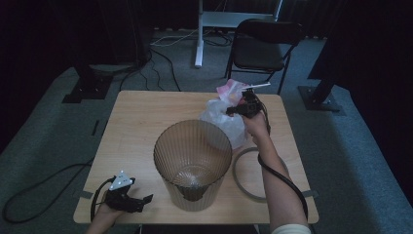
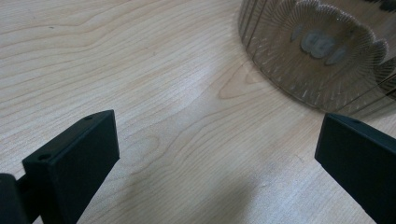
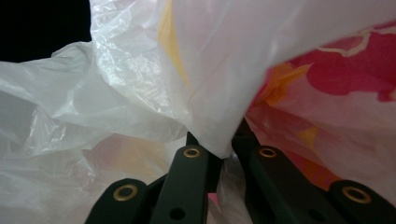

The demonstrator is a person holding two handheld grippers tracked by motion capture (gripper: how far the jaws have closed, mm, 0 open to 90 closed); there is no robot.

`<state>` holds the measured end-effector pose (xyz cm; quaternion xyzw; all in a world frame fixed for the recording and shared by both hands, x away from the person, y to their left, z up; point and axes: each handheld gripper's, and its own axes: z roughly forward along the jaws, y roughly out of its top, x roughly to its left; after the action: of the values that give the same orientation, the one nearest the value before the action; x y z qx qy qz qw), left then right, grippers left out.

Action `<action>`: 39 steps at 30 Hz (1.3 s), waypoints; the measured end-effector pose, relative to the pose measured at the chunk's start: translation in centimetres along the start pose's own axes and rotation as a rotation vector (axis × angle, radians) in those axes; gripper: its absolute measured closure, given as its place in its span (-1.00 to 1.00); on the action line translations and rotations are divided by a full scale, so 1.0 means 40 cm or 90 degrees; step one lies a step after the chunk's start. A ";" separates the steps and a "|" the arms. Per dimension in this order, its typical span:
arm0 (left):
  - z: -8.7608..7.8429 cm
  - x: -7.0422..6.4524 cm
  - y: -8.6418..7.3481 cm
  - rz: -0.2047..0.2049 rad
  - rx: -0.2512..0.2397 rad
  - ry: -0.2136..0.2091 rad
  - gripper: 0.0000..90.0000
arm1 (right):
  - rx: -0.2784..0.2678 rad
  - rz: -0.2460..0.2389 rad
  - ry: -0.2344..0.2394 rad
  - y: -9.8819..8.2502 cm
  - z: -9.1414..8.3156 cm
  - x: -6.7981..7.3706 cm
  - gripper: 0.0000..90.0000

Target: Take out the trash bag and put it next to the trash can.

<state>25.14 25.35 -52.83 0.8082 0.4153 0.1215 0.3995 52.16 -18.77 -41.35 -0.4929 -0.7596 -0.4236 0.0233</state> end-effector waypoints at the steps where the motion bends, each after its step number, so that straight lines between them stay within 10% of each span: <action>1: 0.000 0.000 0.000 0.000 0.000 0.001 -1.00 | 0.004 0.001 0.002 -0.003 0.005 -0.001 0.94; 7: -0.001 0.000 0.000 -0.003 -0.001 0.001 -1.00 | 0.015 0.005 0.005 -0.020 0.020 -0.011 0.86; 25: -0.001 -0.002 0.001 -0.001 -0.001 -0.003 -1.00 | 0.003 0.012 0.003 -0.021 -0.037 0.010 -0.47; 39: -0.002 -0.002 0.001 -0.004 -0.003 -0.007 -1.00 | -0.032 0.017 -0.034 -0.059 -0.081 0.006 -0.73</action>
<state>25.08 25.32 -52.73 0.8065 0.4158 0.1168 0.4037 49.01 -21.13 -40.63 -0.5145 -0.7426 -0.4288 -0.0038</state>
